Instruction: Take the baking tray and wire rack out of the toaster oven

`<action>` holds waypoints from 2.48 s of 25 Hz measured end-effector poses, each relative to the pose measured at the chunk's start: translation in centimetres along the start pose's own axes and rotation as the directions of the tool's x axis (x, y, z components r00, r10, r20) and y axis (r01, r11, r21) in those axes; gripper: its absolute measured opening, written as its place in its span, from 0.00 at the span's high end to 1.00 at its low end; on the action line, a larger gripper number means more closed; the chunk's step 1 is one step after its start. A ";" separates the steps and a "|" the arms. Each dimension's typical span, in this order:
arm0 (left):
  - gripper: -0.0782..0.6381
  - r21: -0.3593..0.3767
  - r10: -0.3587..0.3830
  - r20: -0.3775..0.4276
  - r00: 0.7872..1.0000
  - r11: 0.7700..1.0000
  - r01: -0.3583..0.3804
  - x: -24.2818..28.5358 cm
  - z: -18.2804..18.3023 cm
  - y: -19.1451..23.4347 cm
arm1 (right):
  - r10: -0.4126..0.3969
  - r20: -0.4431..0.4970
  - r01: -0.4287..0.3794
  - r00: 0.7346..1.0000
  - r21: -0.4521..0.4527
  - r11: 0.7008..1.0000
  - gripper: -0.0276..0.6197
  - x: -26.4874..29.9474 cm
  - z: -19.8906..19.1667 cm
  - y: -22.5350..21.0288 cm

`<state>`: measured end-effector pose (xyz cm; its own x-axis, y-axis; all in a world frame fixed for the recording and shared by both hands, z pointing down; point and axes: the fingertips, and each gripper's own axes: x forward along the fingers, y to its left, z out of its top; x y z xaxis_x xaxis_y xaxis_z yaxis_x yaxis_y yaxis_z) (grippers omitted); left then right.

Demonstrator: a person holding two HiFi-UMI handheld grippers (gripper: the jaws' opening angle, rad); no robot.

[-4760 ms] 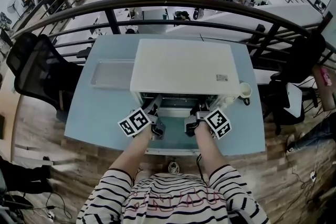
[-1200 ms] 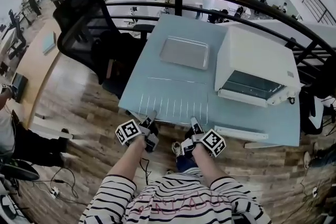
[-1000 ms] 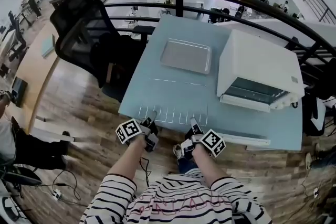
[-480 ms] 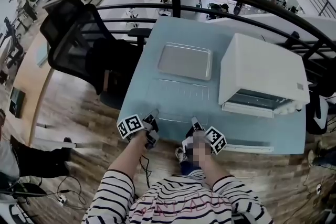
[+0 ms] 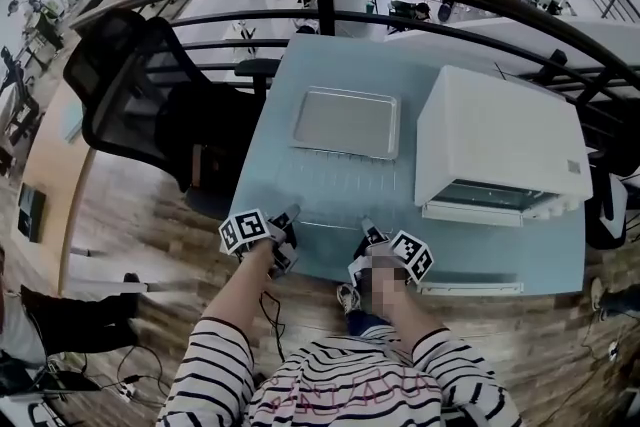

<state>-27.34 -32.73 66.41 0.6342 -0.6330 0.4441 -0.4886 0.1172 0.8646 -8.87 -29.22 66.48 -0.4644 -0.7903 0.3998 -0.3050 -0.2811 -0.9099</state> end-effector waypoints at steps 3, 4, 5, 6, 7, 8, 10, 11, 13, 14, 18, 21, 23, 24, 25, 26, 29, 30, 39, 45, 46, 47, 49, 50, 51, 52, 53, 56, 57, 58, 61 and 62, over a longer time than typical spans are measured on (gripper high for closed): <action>0.86 0.015 0.030 -0.056 0.998 0.999 -0.029 0.5 0.2 0.4 | -0.007 -0.029 0.007 1.000 -0.013 1.000 0.91 0.6 0.1 0.2; 0.86 0.024 0.037 -0.070 0.997 0.999 -0.035 0.6 0.3 0.4 | -0.011 -0.037 0.010 0.999 -0.013 1.000 0.91 0.7 0.1 0.3; 0.86 0.030 0.042 -0.083 0.996 0.999 -0.040 0.7 0.4 0.4 | -0.014 -0.044 0.014 0.999 -0.013 1.000 0.91 0.8 0.1 0.3; 0.85 0.031 0.046 -0.096 0.994 0.999 -0.043 0.7 0.5 0.4 | -0.016 -0.051 0.015 0.999 -0.014 1.000 0.91 0.9 0.1 0.3; 0.85 0.028 0.047 -0.110 0.993 0.999 -0.044 0.8 0.5 0.5 | -0.015 -0.058 0.015 0.998 -0.013 1.000 0.91 1.0 0.1 0.3; 0.85 0.026 0.049 -0.125 0.991 0.999 -0.046 0.9 0.6 0.5 | -0.012 -0.066 0.011 0.998 -0.007 1.000 0.91 1.1 0.1 0.3; 0.85 0.033 0.063 -0.160 0.985 0.998 -0.059 0.9 0.6 0.8 | 0.002 -0.090 0.000 0.996 0.018 1.000 0.90 1.4 0.0 0.3; 0.81 0.042 0.074 -0.181 0.981 0.997 -0.068 0.9 0.6 0.9 | 0.009 -0.107 -0.005 0.994 0.033 0.999 0.90 1.5 -0.1 0.2; 0.68 0.065 0.092 -0.225 0.970 0.995 -0.079 1.0 0.5 1.0 | 0.017 -0.145 -0.009 0.989 0.052 0.999 0.78 1.6 -0.4 0.1; 0.67 0.074 0.096 -0.242 0.966 0.994 -0.081 1.0 0.5 1.0 | 0.017 -0.164 -0.009 0.986 0.053 0.999 0.68 1.7 -0.6 0.0; 0.63 0.102 0.124 -0.310 0.942 0.990 -0.097 0.8 0.3 0.9 | 0.019 -0.211 -0.006 0.977 0.060 0.998 0.65 1.6 -1.2 0.0; 0.61 0.128 0.146 -0.415 0.898 0.987 -0.102 0.5 -0.8 0.9 | 0.023 -0.222 -0.005 0.975 0.084 0.996 0.64 1.4 -1.1 -0.2; 0.60 0.156 0.163 -0.456 0.875 0.982 -0.102 0.3 -1.2 1.0 | 0.023 -0.229 -0.004 0.973 0.083 0.997 0.64 1.2 -1.1 -0.2; 0.60 0.163 0.169 -0.462 0.871 0.981 -0.103 0.2 -1.3 1.0 | 0.025 -0.234 -0.006 0.972 0.083 0.996 0.64 1.2 -1.1 -0.2; 0.60 0.164 0.171 -0.462 0.870 0.981 -0.106 0.1 -1.2 1.0 | 0.028 -0.238 -0.008 0.971 0.086 0.996 0.64 1.1 -1.2 -0.2; 0.60 0.159 0.173 -0.462 0.870 0.981 -0.110 0.1 -1.2 1.1 | 0.032 -0.241 -0.010 0.970 0.091 0.996 0.64 1.1 -1.3 -0.1; 0.60 0.153 0.181 -0.495 0.850 0.981 -0.120 -0.3 -1.7 1.3 | 0.040 -0.248 -0.014 0.968 0.107 0.994 0.64 0.8 -1.5 -0.2; 0.60 0.158 0.186 -0.513 0.838 0.980 -0.121 -0.5 -2.0 1.3 | 0.040 -0.250 -0.013 0.968 0.109 0.994 0.64 0.8 -1.6 -0.2; 0.60 0.247 0.266 -0.566 0.780 0.958 -0.147 -1.4 -2.8 1.8 | 0.038 -0.258 -0.010 0.965 0.108 0.994 0.64 0.5 -1.8 -0.5; 0.60 0.304 0.280 -0.531 0.800 0.944 -0.129 -1.8 -2.5 1.3 | 0.035 -0.273 -0.002 0.962 0.121 0.993 0.62 0.0 -2.6 -0.6; 0.60 0.311 0.281 -0.517 0.809 0.942 -0.128 -1.9 -2.5 1.2 | 0.036 -0.275 -0.001 0.961 0.127 0.992 0.62 -0.2 -2.8 -0.5; 0.60 0.314 0.279 -0.500 0.820 0.941 -0.128 -2.0 -2.5 1.2 | 0.036 -0.279 0.001 0.960 0.130 0.991 0.62 -0.4 -3.0 -0.5; 0.60 0.310 0.268 -0.462 0.846 0.942 -0.129 -2.1 -2.3 1.0 | 0.031 -0.295 0.008 0.955 0.131 0.991 0.61 -0.7 -3.4 -0.6; 0.60 0.307 0.262 -0.442 0.858 0.943 -0.130 -2.1 -2.3 0.9 | 0.027 -0.306 0.015 0.952 0.132 0.991 0.60 -0.7 -3.6 -0.8; 0.60 0.305 0.257 -0.424 0.868 0.944 -0.130 -2.2 -2.3 0.9 | 0.023 -0.320 0.021 0.947 0.132 0.991 0.60 -0.8 -3.6 -0.9; 0.60 0.301 0.252 -0.407 0.878 0.945 -0.131 -2.3 -2.4 0.9 | 0.021 -0.337 0.025 0.941 0.131 0.991 0.59 -0.8 -3.7 -1.0; 0.60 0.295 0.245 -0.392 0.887 0.947 -0.131 -2.4 -2.5 0.8 | 0.020 -0.359 0.028 0.933 0.127 0.991 0.59 -0.8 -3.8 -1.1; 0.60 0.265 0.212 -0.360 0.908 0.957 -0.118 -2.9 -2.9 0.5 | 0.044 -0.454 0.031 0.890 0.156 0.987 0.57 -0.8 -4.4 -0.8; 0.60 0.257 0.202 -0.353 0.914 0.960 -0.112 -3.1 -3.1 0.4 | 0.069 -0.487 0.027 0.871 0.188 0.982 0.56 -0.9 -4.8 -0.6; 0.60 0.251 0.192 -0.346 0.919 0.962 -0.107 -3.3 -3.3 0.3 | 0.097 -0.512 0.020 0.853 0.218 0.976 0.56 -1.1 -5.1 -0.3; 0.60 0.228 0.153 -0.311 0.938 0.970 -0.083 -3.9 -3.4 -0.3 | 0.127 -0.530 -0.014 0.839 0.213 0.977 0.56 -1.6 -5.4 0.6; 0.60 0.220 0.137 -0.292 0.946 0.973 -0.074 -4.2 -3.3 -0.6 | 0.125 -0.529 -0.027 0.840 0.189 0.982 0.56 -1.8 -5.5 0.9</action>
<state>-27.72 -27.64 64.84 0.7081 -0.3593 0.6078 -0.6535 -0.0076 0.7569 -12.88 -25.08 65.58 -0.8676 -0.4108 0.2801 -0.1292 -0.3576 -0.9249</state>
